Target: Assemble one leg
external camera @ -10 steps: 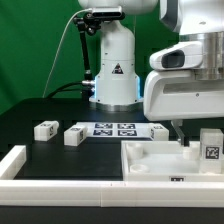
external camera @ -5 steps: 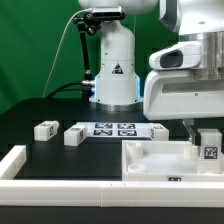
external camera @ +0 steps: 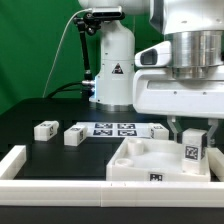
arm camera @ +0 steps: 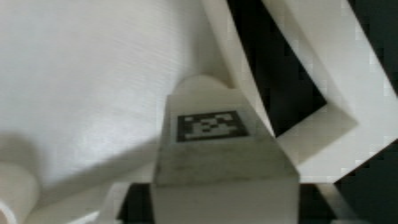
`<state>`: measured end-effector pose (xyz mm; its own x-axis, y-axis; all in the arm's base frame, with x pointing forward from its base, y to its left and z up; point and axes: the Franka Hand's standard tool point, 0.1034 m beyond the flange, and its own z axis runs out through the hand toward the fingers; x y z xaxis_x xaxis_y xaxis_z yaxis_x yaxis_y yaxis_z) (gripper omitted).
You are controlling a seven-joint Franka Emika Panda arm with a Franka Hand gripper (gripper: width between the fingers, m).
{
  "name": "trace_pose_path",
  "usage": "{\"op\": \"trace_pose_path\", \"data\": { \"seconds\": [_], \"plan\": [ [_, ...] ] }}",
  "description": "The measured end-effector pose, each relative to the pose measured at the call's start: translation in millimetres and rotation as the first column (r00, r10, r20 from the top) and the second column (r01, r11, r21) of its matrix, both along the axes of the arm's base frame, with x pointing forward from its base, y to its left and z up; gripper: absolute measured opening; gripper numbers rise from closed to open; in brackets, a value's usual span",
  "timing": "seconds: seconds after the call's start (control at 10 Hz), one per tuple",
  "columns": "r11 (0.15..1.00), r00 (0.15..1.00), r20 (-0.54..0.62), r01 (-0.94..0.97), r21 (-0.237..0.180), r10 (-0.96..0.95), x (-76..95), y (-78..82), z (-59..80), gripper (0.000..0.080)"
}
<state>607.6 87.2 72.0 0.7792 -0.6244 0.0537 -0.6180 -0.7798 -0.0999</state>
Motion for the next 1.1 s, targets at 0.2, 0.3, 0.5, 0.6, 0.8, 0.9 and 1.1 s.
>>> {"op": "trace_pose_path", "data": {
  "seconds": [0.2,0.3,0.5,0.6,0.8,0.9,1.1],
  "plan": [
    [0.982,0.982,0.011,0.187,0.003,-0.187,0.3,-12.7,0.2,0.0311],
    [0.965,0.965,0.010,0.261,-0.001,-0.261,-0.4,-17.4,0.3,0.0311],
    [0.962,0.962,0.008,0.274,-0.009,-0.274,-1.3,-20.1,-0.1,0.0321],
    [0.962,0.962,0.007,0.274,-0.009,-0.274,-1.4,-19.8,-0.4,0.0521],
    [0.962,0.962,0.007,0.274,-0.010,-0.274,-1.6,-19.8,-0.9,0.0621],
    [0.962,0.962,0.006,0.274,-0.010,-0.274,-1.7,-19.8,-1.1,0.0644],
    [0.962,0.962,0.006,0.274,-0.010,-0.274,-1.8,-19.9,-1.3,0.0648]
  ]
}}
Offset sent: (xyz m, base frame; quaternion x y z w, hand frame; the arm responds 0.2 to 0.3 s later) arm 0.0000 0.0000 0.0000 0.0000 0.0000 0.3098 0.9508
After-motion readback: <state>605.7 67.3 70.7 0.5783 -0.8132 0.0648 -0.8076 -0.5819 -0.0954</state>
